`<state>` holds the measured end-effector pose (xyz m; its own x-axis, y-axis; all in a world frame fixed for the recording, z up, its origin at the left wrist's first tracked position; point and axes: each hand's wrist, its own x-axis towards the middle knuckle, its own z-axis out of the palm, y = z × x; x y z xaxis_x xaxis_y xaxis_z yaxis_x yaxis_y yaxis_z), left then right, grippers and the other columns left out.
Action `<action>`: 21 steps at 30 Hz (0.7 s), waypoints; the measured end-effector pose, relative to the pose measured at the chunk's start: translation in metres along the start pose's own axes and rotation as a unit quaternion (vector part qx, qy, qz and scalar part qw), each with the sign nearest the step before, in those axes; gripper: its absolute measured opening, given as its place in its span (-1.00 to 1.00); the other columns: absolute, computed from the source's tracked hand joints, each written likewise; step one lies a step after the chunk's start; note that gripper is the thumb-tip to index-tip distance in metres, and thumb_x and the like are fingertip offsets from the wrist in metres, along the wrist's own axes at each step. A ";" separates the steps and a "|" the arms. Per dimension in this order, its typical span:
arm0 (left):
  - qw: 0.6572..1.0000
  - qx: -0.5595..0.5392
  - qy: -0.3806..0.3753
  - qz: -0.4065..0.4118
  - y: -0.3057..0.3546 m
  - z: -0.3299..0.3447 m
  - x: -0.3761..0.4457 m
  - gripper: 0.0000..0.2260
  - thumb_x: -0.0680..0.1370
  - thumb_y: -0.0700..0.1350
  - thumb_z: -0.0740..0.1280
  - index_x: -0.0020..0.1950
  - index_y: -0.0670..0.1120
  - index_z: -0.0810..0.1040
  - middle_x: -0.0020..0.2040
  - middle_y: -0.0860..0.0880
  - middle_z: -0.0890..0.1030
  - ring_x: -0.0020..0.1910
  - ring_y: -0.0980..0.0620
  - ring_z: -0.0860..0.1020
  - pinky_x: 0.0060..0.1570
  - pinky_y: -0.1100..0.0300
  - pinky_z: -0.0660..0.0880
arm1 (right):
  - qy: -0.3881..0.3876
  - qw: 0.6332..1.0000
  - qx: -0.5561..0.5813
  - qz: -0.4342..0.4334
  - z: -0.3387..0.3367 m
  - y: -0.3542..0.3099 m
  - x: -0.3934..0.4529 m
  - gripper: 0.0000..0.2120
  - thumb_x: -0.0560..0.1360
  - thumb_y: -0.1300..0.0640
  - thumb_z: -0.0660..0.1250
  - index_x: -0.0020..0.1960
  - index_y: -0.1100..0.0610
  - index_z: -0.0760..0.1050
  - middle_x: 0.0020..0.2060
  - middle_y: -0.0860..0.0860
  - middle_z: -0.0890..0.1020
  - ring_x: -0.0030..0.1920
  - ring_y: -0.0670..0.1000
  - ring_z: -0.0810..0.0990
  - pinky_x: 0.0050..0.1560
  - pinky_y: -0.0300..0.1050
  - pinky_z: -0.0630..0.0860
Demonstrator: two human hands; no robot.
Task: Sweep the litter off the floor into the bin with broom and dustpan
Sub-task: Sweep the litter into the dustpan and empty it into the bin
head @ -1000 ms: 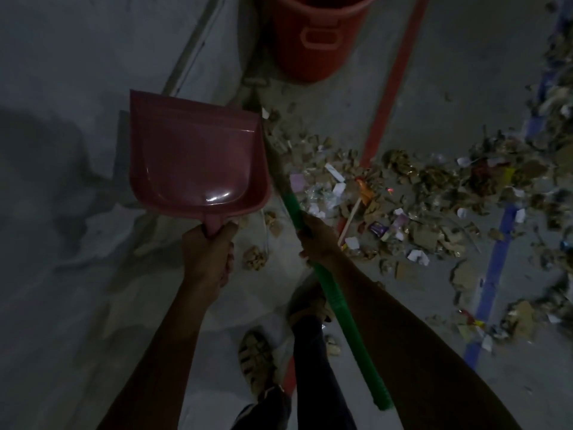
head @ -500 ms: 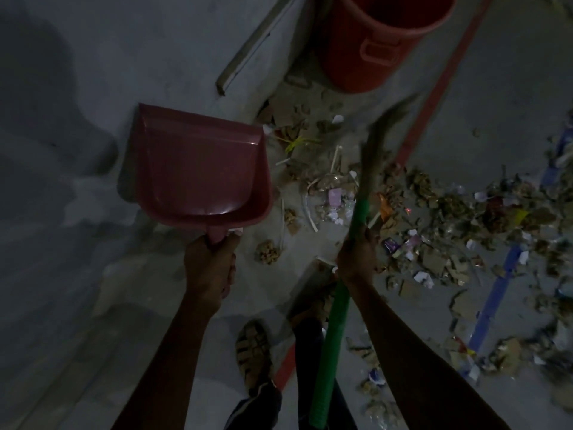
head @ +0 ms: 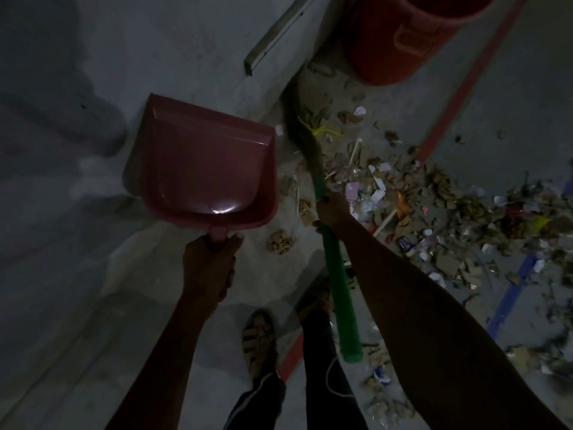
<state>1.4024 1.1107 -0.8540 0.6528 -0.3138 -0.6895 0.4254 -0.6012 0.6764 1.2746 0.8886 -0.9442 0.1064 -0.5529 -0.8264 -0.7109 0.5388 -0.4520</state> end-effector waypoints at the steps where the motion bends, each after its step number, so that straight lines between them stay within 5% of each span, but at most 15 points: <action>1: 1.000 -0.001 0.000 -0.002 0.000 0.001 0.000 -0.70 0.52 -0.04 0.49 -0.29 -0.15 0.50 -0.45 -0.17 0.50 -0.58 0.01 0.36 -0.49 0.22 0.24 | 0.027 0.999 0.011 0.014 -0.003 0.007 0.000 -0.61 0.64 0.27 0.17 0.45 0.13 0.31 -0.10 0.08 0.52 -0.25 0.06 0.62 -0.37 -0.14 0.59; 6: 1.000 -0.001 -0.014 0.004 0.006 0.005 -0.005 -0.69 0.55 -0.06 0.47 -0.27 -0.20 0.49 -0.49 -0.14 0.43 -0.65 0.03 0.32 -0.58 0.32 0.18 | 0.147 0.989 0.004 0.033 -0.029 0.071 -0.010 -0.76 0.63 0.23 0.21 0.30 0.17 0.40 -0.03 0.11 0.57 -0.23 0.04 0.64 -0.38 -0.15 0.60; 10: 1.000 -0.003 -0.021 -0.001 0.013 0.014 -0.003 -0.72 0.56 -0.05 0.45 -0.24 -0.18 0.51 -0.48 -0.10 0.43 -0.61 0.04 0.33 -0.57 0.32 0.18 | 0.234 0.970 -0.066 0.008 -0.047 0.113 -0.017 -0.78 0.56 0.23 0.24 0.20 0.12 0.48 0.06 0.14 0.61 -0.19 0.08 0.68 -0.31 0.04 0.68; 18: 0.999 0.003 -0.044 -0.005 0.027 0.042 0.004 -0.71 0.56 -0.04 0.45 -0.25 -0.13 0.46 -0.48 -0.08 0.40 -0.62 0.06 0.30 -0.56 0.34 0.17 | 0.226 0.943 -0.102 -0.223 -0.041 0.090 -0.053 -0.73 0.62 0.25 0.19 0.31 0.16 0.42 0.05 0.11 0.53 -0.21 0.09 0.61 -0.36 -0.12 0.59; 21: 0.999 0.004 -0.044 -0.003 0.031 0.050 0.010 -0.70 0.56 -0.05 0.45 -0.26 -0.13 0.46 -0.49 -0.08 0.39 -0.63 0.06 0.29 -0.56 0.34 0.16 | 0.163 0.942 -0.095 -0.279 -0.039 0.058 -0.044 -0.64 0.63 0.26 0.18 0.42 0.16 0.37 0.09 0.06 0.48 -0.27 0.05 0.61 -0.41 -0.14 0.58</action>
<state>1.3907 1.0523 -0.8527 0.5925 -0.3738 -0.7136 0.4232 -0.6093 0.6705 1.2017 0.9191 -0.9211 0.3035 -0.8981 -0.3182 -0.7231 0.0004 -0.6908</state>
